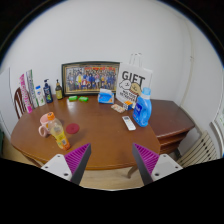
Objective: Pour water
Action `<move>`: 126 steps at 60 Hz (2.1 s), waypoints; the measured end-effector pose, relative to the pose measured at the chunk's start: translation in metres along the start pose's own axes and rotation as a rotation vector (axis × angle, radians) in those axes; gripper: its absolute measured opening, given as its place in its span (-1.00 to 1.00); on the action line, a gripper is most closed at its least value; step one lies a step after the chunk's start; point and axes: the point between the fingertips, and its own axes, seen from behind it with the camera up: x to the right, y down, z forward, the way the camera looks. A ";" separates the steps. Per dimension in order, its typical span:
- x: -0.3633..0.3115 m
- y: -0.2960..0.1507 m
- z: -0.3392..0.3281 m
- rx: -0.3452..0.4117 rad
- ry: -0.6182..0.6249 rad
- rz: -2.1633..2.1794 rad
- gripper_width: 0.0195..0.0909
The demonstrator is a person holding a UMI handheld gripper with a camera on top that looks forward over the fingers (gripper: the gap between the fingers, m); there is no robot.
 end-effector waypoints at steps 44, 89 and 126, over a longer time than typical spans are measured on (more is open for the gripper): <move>-0.225 0.029 0.093 0.077 -0.201 -0.021 0.86; -0.220 -0.026 0.175 0.197 0.030 -0.119 -0.73; -0.238 -0.158 0.219 0.208 0.573 -1.624 -0.73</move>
